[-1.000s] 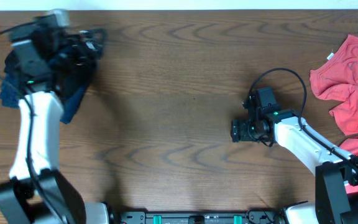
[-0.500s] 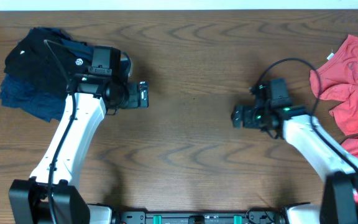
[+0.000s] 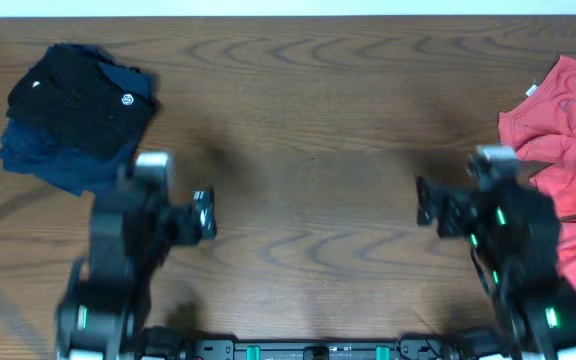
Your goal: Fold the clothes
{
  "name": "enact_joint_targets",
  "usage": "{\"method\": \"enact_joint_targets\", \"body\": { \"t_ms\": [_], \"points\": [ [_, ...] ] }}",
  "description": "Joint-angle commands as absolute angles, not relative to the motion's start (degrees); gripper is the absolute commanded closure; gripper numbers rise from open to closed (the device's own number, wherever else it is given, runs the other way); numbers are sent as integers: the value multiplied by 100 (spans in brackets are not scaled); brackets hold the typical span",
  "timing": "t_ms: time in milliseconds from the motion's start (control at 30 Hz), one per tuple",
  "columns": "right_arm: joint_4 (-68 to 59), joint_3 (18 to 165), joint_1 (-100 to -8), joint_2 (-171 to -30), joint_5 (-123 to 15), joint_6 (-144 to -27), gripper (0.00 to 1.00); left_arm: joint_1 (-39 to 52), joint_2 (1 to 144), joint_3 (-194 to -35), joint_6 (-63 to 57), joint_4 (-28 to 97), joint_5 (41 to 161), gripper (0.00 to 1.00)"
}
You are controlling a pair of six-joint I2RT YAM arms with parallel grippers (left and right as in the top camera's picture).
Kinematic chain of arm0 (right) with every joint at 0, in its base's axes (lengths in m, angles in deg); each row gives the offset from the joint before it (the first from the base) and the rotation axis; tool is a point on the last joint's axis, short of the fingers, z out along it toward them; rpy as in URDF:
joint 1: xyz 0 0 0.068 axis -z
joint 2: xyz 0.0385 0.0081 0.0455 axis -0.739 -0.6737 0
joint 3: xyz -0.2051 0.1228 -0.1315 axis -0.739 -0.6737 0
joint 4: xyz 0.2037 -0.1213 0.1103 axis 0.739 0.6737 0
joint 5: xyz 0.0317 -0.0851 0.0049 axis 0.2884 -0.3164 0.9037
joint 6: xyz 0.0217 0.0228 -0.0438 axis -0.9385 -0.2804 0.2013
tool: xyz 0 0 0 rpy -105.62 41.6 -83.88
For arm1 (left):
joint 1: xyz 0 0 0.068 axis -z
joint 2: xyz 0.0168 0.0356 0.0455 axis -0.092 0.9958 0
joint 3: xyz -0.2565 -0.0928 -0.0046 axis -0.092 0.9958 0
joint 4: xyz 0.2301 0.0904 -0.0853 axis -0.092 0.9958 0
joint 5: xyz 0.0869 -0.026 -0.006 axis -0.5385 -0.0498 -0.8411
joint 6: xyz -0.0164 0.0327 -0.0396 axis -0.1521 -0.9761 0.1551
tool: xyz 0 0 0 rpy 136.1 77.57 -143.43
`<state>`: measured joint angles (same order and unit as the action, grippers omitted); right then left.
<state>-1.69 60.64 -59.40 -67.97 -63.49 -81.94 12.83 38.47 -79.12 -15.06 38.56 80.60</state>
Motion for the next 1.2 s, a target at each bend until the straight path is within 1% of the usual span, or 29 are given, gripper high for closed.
{"method": "enact_joint_targets", "body": {
  "t_ms": [0,200,633,900,1167],
  "points": [
    [-75,5651,-5994,-6067,-6710,-8065,1,1274,2829,-7383,-1427,3631,7992,2],
    [742,5592,-5994,-5431,-6710,-8065,1,1277,1670,-7300,-1427,4173,7992,2],
    [2305,5590,-5994,-5425,-6710,-8065,1,1274,1541,-7300,-1427,5108,7992,2],
    [2576,5579,-5994,-5363,-6710,-8065,1,1277,1541,-7300,-1427,5478,7992,2],
    [2512,5522,-5957,-4480,-6738,-8051,1,1277,1541,-7300,-1427,5478,7992,2]
  ]
}}
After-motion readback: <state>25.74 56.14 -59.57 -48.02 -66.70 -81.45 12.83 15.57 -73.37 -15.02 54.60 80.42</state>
